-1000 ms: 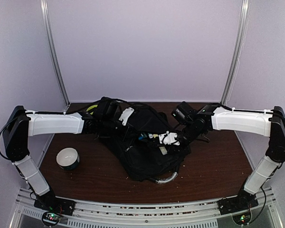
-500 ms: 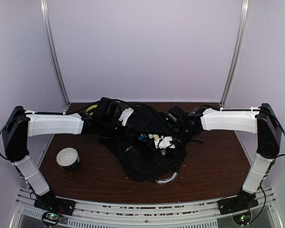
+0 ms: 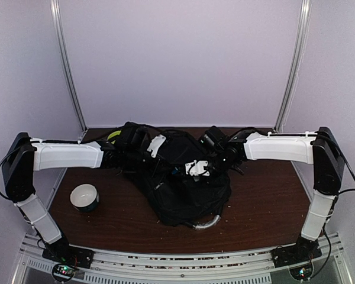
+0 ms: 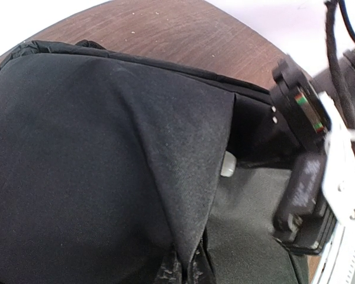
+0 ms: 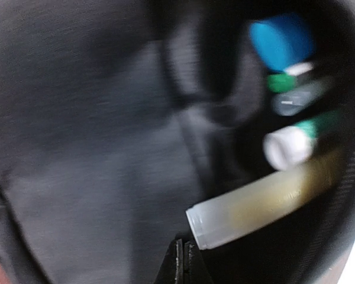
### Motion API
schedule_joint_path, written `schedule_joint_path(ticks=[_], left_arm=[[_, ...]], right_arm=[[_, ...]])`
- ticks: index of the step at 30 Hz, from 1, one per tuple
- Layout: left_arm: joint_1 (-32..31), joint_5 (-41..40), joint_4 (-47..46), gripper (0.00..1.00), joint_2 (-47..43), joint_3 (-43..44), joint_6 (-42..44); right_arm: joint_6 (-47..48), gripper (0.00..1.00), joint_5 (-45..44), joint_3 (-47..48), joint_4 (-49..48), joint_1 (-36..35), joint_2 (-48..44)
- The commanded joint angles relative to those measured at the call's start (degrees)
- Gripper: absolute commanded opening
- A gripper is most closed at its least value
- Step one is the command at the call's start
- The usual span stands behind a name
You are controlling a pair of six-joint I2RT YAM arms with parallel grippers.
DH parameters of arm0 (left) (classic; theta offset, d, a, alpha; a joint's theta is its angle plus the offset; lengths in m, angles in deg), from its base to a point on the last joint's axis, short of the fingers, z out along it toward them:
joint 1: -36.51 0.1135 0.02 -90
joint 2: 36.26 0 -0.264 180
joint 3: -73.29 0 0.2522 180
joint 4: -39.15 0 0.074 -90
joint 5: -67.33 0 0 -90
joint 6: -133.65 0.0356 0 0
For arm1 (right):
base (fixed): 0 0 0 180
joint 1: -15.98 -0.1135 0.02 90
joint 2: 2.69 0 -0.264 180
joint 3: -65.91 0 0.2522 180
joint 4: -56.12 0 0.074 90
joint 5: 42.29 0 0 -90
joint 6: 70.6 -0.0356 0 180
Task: Pack the student bag
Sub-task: Adjust the pen in the lower front pocket of the bag.
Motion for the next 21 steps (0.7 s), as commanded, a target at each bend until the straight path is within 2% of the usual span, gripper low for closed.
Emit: schedule_joint_path(ticks=[1, 7, 17, 21], left_arm=[[-0.31, 0.91, -4.49, 0.0, -3.67, -0.58, 0.91], [-0.31, 0.83, -4.35, 0.0, -3.96, -0.85, 0.91], [-0.3, 0.72, -4.23, 0.0, -3.8, -0.85, 1.17], [-0.29, 0.77, -4.39, 0.0, -3.74, -0.85, 1.1]], right_arm=[[-1.95, 0.0, -5.11, 3.04, -5.36, -0.04, 2.23], [-6.24, 0.0, -6.74, 2.85, -12.2, 0.1, 3.44], [-15.54, 0.0, -12.48, -7.07, -32.01, 0.18, -0.53], [-18.66, 0.0, -14.64, -8.71, -34.7, 0.13, -0.79]])
